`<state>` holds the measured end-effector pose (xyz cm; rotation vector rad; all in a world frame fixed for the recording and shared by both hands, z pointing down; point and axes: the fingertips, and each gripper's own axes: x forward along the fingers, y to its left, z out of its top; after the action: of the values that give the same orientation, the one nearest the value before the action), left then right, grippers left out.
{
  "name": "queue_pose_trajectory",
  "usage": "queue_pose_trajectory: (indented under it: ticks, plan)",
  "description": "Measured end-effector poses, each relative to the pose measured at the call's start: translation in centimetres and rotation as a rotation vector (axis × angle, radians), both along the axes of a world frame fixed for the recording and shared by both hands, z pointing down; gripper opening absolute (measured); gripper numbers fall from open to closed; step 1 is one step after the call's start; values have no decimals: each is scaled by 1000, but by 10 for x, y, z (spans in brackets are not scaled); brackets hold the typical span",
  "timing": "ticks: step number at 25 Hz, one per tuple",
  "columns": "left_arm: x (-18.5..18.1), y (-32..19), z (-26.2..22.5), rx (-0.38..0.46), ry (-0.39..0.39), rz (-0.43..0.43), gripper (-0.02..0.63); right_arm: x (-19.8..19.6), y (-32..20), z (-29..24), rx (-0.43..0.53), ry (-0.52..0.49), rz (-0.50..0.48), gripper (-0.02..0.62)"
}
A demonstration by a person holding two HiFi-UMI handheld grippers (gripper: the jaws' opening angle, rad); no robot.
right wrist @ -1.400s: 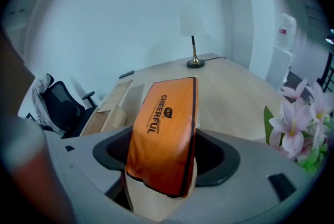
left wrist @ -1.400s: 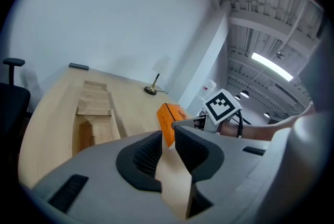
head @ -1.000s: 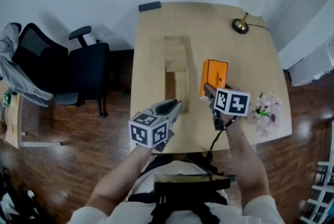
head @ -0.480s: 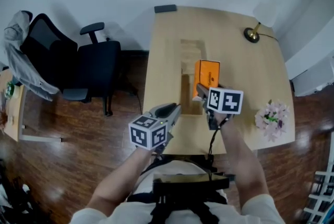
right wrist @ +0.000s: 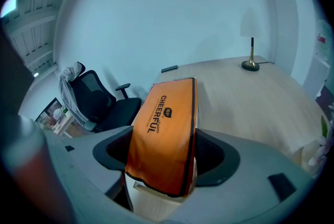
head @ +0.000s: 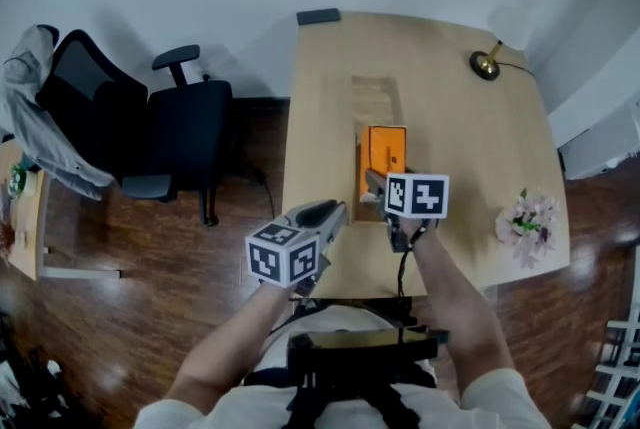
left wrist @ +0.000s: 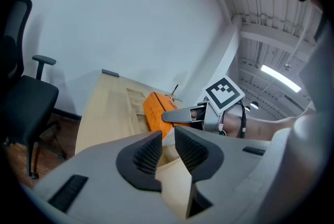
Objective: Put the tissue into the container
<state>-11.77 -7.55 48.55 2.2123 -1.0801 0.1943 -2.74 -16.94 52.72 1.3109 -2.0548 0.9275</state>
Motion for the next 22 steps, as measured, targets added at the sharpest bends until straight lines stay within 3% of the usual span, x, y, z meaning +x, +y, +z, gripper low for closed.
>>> queue_pose_trajectory:
  ticks: [15, 22]
  plan:
    - [-1, 0, 14, -42, 13, 17, 74, -10, 10, 51, -106, 36, -31, 356]
    - [1, 3, 18, -54, 20, 19, 74, -11, 4, 62, -109, 45, -21, 360]
